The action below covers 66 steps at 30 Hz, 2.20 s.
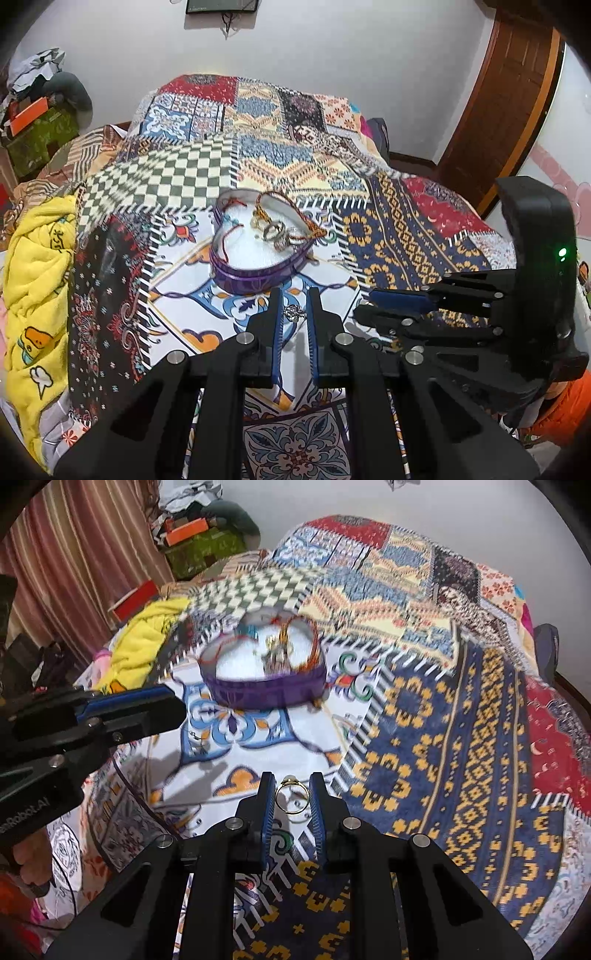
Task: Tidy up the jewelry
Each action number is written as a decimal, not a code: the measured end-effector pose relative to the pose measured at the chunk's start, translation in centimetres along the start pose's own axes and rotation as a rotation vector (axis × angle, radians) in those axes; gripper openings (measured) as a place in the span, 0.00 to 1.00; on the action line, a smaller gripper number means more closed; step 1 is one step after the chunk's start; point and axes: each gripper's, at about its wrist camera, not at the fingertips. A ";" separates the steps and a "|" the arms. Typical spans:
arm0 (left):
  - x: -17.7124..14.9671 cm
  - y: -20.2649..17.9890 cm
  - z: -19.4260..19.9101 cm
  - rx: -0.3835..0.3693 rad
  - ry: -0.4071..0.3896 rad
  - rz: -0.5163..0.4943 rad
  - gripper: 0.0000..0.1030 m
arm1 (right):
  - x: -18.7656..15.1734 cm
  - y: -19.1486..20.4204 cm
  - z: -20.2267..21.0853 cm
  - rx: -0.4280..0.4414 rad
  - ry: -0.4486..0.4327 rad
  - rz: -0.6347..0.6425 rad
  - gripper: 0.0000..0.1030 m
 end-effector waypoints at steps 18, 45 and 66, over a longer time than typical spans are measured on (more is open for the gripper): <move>5.0 1.2 2.1 0.024 -0.139 0.012 0.10 | 5.4 -0.5 2.0 -0.021 -0.141 -0.003 0.16; 6.4 4.1 -5.0 -0.011 -0.005 0.091 0.10 | 8.3 -2.0 -4.9 0.018 -0.032 0.072 0.17; 6.6 3.4 1.6 0.127 -0.165 0.081 0.43 | 8.5 -0.5 1.5 -0.029 -0.125 0.081 0.31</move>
Point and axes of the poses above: each gripper's, at about its wrist camera, not at the fingertips, and z roughly against the way its jaws point, y to its left, x to its top, and after that the axes turned 12 degrees about z, right-handed
